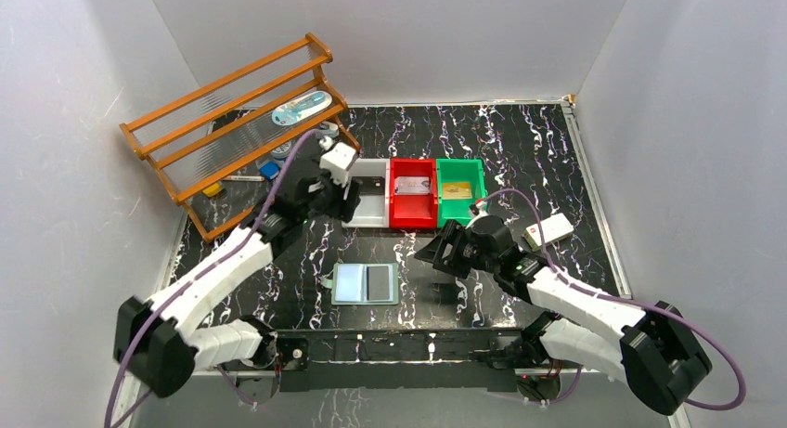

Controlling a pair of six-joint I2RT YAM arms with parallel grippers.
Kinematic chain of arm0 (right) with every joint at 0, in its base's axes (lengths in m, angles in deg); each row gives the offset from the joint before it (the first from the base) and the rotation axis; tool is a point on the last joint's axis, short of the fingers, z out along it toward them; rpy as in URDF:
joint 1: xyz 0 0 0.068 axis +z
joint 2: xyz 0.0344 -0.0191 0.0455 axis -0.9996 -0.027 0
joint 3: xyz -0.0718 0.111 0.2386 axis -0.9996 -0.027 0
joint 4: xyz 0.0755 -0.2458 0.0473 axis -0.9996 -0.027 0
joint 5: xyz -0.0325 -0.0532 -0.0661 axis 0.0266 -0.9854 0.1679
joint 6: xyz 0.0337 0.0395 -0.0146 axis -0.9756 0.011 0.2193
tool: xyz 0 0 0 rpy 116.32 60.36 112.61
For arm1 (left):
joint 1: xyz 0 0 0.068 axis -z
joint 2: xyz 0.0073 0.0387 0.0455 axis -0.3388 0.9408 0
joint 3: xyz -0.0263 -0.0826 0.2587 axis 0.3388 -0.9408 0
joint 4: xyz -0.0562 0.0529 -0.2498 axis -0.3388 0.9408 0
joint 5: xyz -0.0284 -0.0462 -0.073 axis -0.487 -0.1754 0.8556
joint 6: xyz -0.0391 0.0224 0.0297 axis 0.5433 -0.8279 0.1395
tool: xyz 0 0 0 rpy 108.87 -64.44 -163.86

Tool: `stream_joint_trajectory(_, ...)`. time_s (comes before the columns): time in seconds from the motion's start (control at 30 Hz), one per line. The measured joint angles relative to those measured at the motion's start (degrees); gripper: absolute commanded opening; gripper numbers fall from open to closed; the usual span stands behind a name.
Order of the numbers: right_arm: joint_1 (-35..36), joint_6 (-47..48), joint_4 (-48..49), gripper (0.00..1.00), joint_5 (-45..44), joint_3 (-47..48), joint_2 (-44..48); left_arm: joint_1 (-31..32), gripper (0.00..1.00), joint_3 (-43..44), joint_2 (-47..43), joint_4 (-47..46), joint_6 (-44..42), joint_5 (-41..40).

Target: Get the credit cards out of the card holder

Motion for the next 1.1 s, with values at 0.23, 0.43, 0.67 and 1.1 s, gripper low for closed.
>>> stream_joint_trajectory(0.23, 0.4, 0.3, 1.4, 0.69, 2.4, 2.4, -5.2, -0.1, 0.72, -17.4, -20.8, 3.2, 24.5, 3.4)
stream_joint_trajectory(0.43, 4.2, 0.7, 3.0, 0.56, 2.6, 7.4, -11.9, -0.4, 0.67, -25.1, -28.3, 4.5, 38.9, 6.4)
stream_joint_trajectory(0.67, 11.5, 0.4, 3.8, 0.45, 2.2, 12.2, -19.6, -0.4, 0.67, -25.2, -23.2, 2.4, 45.0, 10.9)
stream_joint_trajectory(1.1, 16.7, -1.0, 1.3, 0.43, -1.1, 16.4, -28.3, -0.4, 0.62, -28.6, -21.8, -1.4, 49.4, 17.3)
